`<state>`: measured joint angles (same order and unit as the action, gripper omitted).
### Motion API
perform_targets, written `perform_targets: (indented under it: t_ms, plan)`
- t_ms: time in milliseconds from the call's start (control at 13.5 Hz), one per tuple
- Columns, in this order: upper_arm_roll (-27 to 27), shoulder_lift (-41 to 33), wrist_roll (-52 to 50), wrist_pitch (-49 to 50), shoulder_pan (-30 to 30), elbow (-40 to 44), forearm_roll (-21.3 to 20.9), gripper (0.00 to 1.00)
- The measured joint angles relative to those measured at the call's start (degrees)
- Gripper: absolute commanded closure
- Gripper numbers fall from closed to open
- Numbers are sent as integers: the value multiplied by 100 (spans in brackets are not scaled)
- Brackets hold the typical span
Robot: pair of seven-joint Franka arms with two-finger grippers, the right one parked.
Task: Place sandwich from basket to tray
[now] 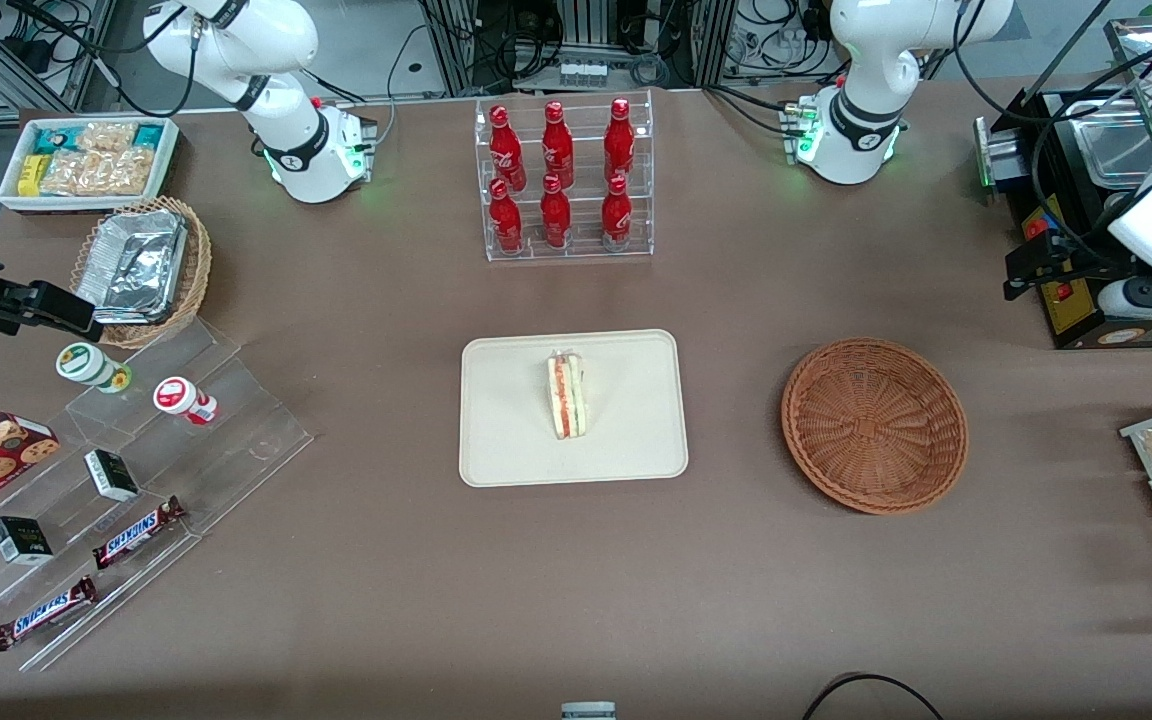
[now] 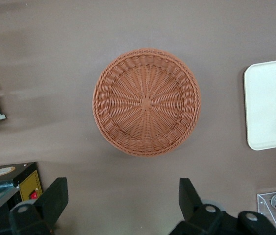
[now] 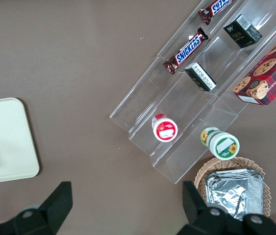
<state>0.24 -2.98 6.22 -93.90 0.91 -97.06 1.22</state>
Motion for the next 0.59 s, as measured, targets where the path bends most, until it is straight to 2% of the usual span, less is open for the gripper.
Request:
perform_targets:
  t_ms: [595]
  plan:
    - [-81,295,-519,-8,7,555,0,0]
